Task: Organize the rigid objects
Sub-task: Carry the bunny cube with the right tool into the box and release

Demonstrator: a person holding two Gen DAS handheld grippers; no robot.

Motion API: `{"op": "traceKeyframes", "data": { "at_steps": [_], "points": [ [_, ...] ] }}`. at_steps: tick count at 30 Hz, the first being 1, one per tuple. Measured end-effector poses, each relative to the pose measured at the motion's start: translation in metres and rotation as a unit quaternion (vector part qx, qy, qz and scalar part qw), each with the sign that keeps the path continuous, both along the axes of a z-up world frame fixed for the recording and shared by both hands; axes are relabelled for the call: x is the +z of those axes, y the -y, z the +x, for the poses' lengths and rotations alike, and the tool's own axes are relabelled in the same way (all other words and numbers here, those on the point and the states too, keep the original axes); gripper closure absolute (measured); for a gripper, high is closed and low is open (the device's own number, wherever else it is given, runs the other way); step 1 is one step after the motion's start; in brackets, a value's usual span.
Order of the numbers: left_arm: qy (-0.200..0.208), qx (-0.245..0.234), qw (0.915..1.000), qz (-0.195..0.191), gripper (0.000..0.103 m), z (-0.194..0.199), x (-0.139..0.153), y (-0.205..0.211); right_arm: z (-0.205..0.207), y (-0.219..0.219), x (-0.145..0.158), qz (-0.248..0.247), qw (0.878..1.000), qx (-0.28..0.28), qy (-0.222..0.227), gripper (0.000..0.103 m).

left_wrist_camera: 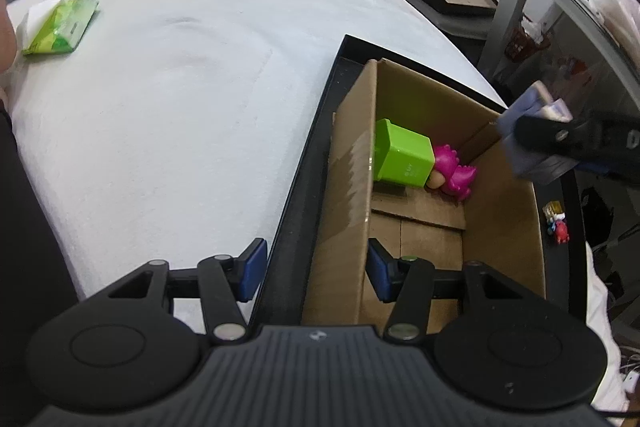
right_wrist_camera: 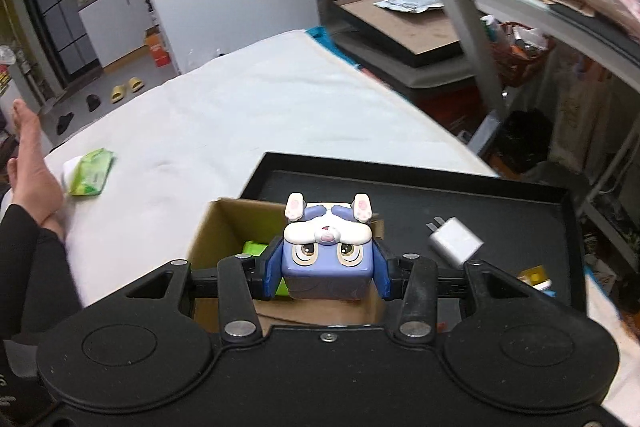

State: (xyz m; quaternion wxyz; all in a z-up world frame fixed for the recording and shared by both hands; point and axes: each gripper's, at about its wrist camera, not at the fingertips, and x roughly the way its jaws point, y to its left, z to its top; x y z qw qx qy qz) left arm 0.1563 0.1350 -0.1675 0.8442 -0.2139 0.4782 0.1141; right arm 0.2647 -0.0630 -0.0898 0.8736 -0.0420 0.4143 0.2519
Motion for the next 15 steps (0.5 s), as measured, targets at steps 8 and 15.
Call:
{"op": "traceKeyframes", "data": {
  "at_steps": [8,15],
  "points": [
    [0.015,0.004,0.9973,-0.071,0.081,-0.007,-0.007,-0.010,-0.011,-0.030,-0.018,-0.003,0.999,0.018,-0.033,0.060],
    [0.016,0.018,0.9948,-0.098,0.084,-0.008,-0.009,-0.015,-0.018,-0.047,-0.035,-0.005,0.998,0.023,-0.058,0.060]
  ]
}}
